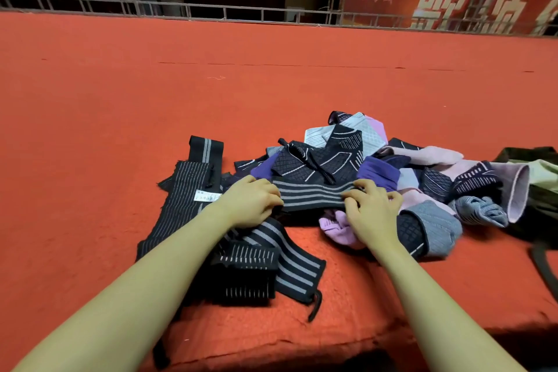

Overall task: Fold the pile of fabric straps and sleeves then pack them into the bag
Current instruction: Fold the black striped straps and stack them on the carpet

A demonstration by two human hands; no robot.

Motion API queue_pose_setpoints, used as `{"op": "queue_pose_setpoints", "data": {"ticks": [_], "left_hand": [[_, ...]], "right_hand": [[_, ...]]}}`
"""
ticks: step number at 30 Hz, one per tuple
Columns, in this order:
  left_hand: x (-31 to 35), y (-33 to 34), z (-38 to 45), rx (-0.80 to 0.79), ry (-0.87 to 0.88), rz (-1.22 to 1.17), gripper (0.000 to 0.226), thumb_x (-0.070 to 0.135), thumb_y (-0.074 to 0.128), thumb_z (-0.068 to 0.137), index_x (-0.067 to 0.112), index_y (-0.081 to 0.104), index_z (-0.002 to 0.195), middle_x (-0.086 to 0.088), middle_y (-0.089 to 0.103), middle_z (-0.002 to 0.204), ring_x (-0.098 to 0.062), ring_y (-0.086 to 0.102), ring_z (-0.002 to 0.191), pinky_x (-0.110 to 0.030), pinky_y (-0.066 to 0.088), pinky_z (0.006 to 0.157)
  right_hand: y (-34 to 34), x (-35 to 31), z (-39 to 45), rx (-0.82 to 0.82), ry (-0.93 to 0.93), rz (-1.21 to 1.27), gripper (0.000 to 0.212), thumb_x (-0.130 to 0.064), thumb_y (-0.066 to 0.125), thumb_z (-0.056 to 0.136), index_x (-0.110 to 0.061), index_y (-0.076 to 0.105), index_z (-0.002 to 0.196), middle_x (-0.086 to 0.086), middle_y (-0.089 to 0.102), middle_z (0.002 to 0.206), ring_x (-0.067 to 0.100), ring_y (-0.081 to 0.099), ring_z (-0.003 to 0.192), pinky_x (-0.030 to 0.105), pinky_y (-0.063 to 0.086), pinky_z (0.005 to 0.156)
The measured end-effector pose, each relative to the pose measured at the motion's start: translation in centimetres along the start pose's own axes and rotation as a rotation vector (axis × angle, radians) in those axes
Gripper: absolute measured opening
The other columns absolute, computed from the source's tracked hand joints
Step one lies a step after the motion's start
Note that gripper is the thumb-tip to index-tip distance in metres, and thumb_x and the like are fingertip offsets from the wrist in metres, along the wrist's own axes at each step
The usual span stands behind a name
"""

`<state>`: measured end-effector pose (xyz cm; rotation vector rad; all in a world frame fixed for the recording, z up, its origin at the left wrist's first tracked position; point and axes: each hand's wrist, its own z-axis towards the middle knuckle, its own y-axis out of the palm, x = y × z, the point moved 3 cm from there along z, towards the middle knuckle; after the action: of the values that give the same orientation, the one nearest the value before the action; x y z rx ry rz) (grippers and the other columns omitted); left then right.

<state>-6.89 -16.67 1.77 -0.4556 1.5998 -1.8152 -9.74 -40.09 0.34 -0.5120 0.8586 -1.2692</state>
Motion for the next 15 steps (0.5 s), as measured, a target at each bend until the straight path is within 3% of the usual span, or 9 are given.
{"op": "queue_pose_setpoints", "data": {"ticks": [2, 5, 8, 11, 12, 15], "left_hand": [[0.1, -0.3, 0.2, -0.059, -0.098, -0.019, 0.033, 0.028, 0.039, 0.1, 0.03, 0.058, 0.127, 0.015, 0.055, 0.129, -0.01, 0.044, 0.122, -0.026, 0.025, 0.089], [0.5, -0.7, 0.8, -0.046, -0.162, -0.045, 0.035, 0.037, 0.032, 0.102, 0.031, 0.053, 0.131, 0.011, 0.055, 0.124, -0.013, 0.045, 0.117, -0.029, 0.029, 0.09], [1.0, -0.1, 1.4, -0.077, -0.19, -0.011, 0.037, 0.04, 0.032, 0.102, 0.028, 0.056, 0.127, 0.004, 0.053, 0.119, -0.02, 0.045, 0.112, -0.032, 0.032, 0.087], [1.6, 0.4, 1.6, 0.064, -0.214, -0.044, 0.038, 0.042, 0.039, 0.095, 0.02, 0.069, 0.103, -0.008, 0.06, 0.117, -0.033, 0.055, 0.104, -0.042, 0.041, 0.085], [1.5, 0.6, 1.6, 0.072, -0.246, -0.061, 0.036, 0.04, 0.043, 0.093, 0.018, 0.069, 0.102, -0.013, 0.059, 0.124, -0.037, 0.055, 0.11, -0.045, 0.041, 0.09], [1.6, 1.5, 1.6, -0.001, -0.333, -0.086, 0.035, 0.038, 0.047, 0.097, 0.021, 0.056, 0.126, -0.013, 0.03, 0.153, -0.034, 0.027, 0.139, -0.044, 0.018, 0.109]], "right_hand": [[0.0, -0.3, 0.1, -0.038, 0.121, 0.002, 0.041, -0.037, 0.038, 0.089, -0.021, 0.074, 0.082, -0.001, 0.065, 0.103, 0.029, 0.06, 0.091, 0.038, 0.021, 0.08], [-0.3, -0.8, 0.2, -0.014, 0.197, -0.044, 0.023, -0.029, 0.056, 0.089, -0.009, 0.062, 0.099, 0.012, 0.06, 0.103, 0.035, 0.057, 0.095, 0.041, 0.022, 0.083], [0.0, -0.8, 0.0, -0.115, 0.331, -0.135, 0.049, -0.041, 0.063, 0.085, 0.0, 0.057, 0.111, 0.02, 0.05, 0.125, 0.038, 0.043, 0.117, 0.045, 0.023, 0.095], [0.2, -0.7, -0.2, -0.143, 0.353, -0.173, 0.053, -0.046, 0.062, 0.084, 0.002, 0.061, 0.107, 0.021, 0.048, 0.128, 0.038, 0.039, 0.121, 0.045, 0.022, 0.099], [0.3, -0.8, -0.2, -0.141, 0.346, -0.164, 0.051, -0.045, 0.064, 0.083, 0.001, 0.06, 0.107, 0.02, 0.05, 0.125, 0.038, 0.04, 0.12, 0.045, 0.024, 0.098], [0.5, -1.5, 0.2, -0.1, 0.27, -0.108, 0.04, -0.035, 0.066, 0.083, -0.005, 0.055, 0.108, 0.017, 0.054, 0.114, 0.037, 0.046, 0.109, 0.045, 0.025, 0.089]]}}
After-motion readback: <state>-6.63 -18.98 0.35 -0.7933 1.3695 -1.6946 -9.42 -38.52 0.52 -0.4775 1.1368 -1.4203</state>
